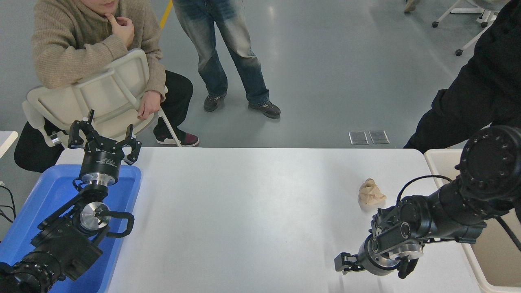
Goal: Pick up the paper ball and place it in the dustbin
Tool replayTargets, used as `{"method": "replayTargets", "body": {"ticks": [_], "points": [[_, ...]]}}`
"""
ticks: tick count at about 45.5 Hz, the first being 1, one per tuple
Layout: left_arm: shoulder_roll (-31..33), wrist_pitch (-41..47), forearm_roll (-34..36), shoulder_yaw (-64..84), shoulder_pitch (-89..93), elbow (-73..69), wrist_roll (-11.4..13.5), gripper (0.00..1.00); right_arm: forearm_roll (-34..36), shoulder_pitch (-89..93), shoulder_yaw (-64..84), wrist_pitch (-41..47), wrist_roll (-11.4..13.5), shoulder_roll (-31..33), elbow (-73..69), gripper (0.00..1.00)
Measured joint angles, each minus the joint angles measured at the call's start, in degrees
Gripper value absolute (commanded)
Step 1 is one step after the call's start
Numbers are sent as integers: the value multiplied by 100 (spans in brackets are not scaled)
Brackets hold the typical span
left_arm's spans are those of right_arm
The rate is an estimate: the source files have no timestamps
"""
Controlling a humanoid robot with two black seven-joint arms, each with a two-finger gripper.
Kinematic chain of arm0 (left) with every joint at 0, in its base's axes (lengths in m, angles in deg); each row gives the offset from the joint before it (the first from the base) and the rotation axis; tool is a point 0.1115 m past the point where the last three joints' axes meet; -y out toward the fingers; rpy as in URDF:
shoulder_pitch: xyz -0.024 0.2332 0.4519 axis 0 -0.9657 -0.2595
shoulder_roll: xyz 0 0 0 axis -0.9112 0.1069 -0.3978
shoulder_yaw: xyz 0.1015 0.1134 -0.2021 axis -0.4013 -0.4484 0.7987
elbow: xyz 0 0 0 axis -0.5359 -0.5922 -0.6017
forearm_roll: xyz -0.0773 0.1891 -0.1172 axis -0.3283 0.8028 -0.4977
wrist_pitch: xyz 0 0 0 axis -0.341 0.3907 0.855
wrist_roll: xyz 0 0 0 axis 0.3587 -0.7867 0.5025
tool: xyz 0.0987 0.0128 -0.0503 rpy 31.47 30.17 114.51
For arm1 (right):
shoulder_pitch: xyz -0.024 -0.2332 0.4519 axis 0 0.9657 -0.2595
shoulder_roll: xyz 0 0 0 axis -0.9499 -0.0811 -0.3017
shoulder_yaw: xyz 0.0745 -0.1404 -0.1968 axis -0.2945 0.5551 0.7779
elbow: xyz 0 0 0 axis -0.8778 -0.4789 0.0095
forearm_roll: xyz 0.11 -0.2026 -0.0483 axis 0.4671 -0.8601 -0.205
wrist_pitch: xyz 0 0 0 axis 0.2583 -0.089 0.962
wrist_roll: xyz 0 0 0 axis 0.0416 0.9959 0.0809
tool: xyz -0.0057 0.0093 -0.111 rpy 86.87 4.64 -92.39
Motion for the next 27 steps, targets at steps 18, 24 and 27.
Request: {"method": "replayTargets", "body": {"ticks": [18,24,27], "points": [[0,0,0,0,1,0,0,99,-13,30,-17,-4,0,4,0,100],[0,0,0,0,1,0,0,99,-15,31,-30,-5,5,2,0,100],[0,0,0,0,1,1,0,99,-15,31,-36,-5,6,1,0,100]]}}
